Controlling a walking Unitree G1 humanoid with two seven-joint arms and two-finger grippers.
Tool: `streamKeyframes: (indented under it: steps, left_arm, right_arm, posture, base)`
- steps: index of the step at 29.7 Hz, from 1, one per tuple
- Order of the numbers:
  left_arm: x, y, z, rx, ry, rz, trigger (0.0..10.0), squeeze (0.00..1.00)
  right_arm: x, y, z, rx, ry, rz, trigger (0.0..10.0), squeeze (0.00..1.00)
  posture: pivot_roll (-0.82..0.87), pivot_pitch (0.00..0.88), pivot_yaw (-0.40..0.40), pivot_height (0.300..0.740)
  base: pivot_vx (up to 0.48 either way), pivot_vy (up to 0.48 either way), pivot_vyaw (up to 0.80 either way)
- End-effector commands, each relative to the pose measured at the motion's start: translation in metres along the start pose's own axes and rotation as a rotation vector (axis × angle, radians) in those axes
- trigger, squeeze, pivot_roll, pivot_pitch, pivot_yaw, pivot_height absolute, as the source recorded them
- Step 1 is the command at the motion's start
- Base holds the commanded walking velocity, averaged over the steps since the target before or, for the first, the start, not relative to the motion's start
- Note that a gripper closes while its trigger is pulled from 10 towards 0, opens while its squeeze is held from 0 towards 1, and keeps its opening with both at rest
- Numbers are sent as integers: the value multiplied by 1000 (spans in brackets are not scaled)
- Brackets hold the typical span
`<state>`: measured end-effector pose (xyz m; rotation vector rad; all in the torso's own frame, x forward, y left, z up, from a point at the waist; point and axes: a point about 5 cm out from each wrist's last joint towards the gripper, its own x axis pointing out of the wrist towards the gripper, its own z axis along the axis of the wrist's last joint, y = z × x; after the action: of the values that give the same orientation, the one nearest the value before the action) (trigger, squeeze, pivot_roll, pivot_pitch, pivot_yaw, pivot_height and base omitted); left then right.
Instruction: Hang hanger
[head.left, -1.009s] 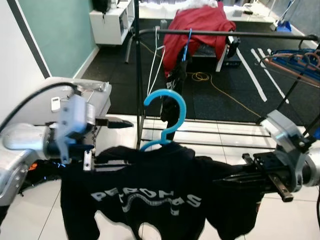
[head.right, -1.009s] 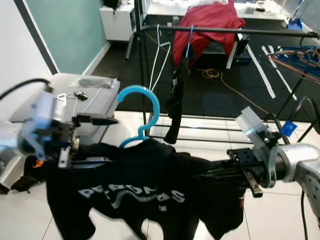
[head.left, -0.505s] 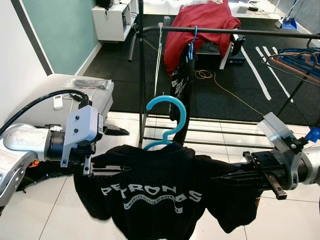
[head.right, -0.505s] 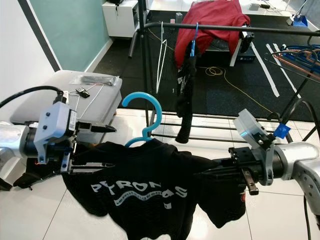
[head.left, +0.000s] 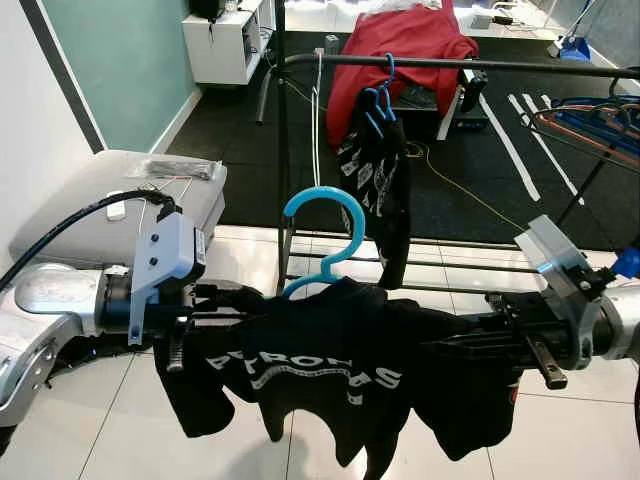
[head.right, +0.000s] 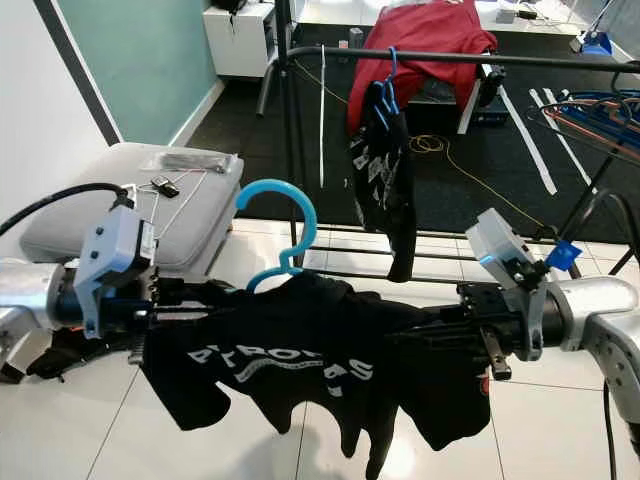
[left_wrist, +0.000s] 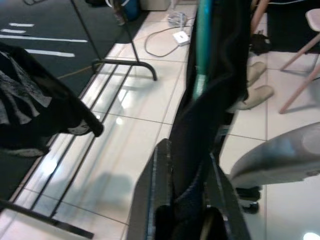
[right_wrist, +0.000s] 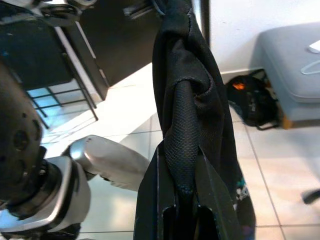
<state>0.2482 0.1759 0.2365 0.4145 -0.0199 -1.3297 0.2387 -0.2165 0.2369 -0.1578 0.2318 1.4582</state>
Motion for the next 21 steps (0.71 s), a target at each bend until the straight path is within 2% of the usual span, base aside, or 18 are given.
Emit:
streamKeyframes:
  steps: [1, 8, 11, 15, 16, 21]
  left_arm:
    - [11, -9, 4, -29, -91, -42, 0, 0]
    - [15, -12, 5, -52, -135, -42, 0, 0]
    - [14, -13, 5, -49, -135, -41, 0, 0]
    - [13, -13, 5, -47, -132, -42, 0, 0]
    - [13, -13, 6, -44, -129, -44, 0, 0]
    - [12, -14, 5, -42, -124, -42, 0, 0]
  right_arm:
    - [7, 1, 4, -39, -46, 26, 10000, 0]
    - [12, -2, 2, -53, -50, -8, 10000, 0]
    - [14, -11, 1, -99, -54, -101, 10000, 0]
    - [13, -14, 1, -70, -82, -111, 10000, 0]
    - [13, -13, 3, -41, -117, -91, 10000, 1000]
    - [9, -14, 10, -48, -188, -108, 10000, 1000]
  posture:
    - [-107, 101, 27, 740]
    - [-107, 100, 25, 740]
    - [-106, 95, 23, 740]
    - [-106, 88, 23, 740]
    - [-104, 85, 21, 740]
    - [-106, 80, 19, 740]
  base:
    - [0, 0, 0]
    - [0, 0, 0]
    - [0, 0, 0]
    - [0, 0, 0]
    - [0, 0, 0]
    - [0, 0, 0]
